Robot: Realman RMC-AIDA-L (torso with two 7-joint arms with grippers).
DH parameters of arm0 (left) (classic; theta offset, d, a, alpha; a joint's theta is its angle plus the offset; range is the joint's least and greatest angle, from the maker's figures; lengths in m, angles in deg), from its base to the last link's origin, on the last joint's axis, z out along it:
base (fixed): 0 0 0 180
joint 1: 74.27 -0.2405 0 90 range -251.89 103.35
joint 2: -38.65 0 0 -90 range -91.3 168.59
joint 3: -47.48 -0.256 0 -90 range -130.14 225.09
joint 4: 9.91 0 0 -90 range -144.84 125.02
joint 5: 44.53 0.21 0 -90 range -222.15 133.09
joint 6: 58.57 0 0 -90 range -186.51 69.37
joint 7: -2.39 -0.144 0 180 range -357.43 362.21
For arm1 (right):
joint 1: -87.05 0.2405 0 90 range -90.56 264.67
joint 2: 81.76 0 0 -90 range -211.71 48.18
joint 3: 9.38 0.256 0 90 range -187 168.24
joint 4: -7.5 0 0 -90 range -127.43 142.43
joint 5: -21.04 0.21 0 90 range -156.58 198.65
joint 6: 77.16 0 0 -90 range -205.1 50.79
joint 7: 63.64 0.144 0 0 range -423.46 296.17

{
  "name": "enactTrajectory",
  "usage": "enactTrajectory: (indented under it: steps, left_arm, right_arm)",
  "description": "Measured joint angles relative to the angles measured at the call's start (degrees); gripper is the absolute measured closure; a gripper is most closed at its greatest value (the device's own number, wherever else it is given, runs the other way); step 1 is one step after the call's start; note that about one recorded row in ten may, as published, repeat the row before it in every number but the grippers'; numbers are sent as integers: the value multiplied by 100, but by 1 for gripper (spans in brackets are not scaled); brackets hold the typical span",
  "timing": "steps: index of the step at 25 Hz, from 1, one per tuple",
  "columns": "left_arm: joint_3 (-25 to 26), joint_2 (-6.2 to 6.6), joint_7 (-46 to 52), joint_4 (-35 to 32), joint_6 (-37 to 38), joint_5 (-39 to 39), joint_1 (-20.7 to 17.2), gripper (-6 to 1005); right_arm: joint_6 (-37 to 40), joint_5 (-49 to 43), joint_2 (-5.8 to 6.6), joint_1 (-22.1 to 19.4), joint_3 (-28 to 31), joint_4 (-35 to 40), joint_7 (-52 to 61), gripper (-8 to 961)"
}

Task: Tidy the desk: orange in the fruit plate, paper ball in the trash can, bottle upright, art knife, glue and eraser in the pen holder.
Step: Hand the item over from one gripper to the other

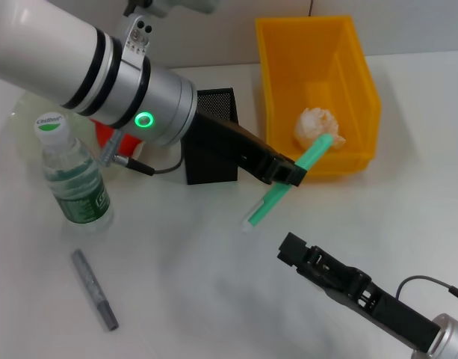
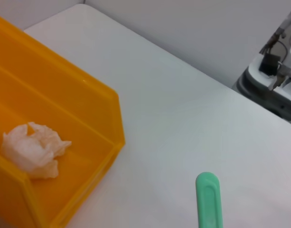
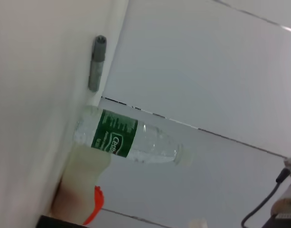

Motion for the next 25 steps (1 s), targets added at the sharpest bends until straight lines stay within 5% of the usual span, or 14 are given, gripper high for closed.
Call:
enactTrajectory:
  steps: [25]
  left_arm:
    - [-26,9,-132,68,4,-404,-87,813]
  right_arm:
    - [-245,45,0,509,80,-157,-702,114]
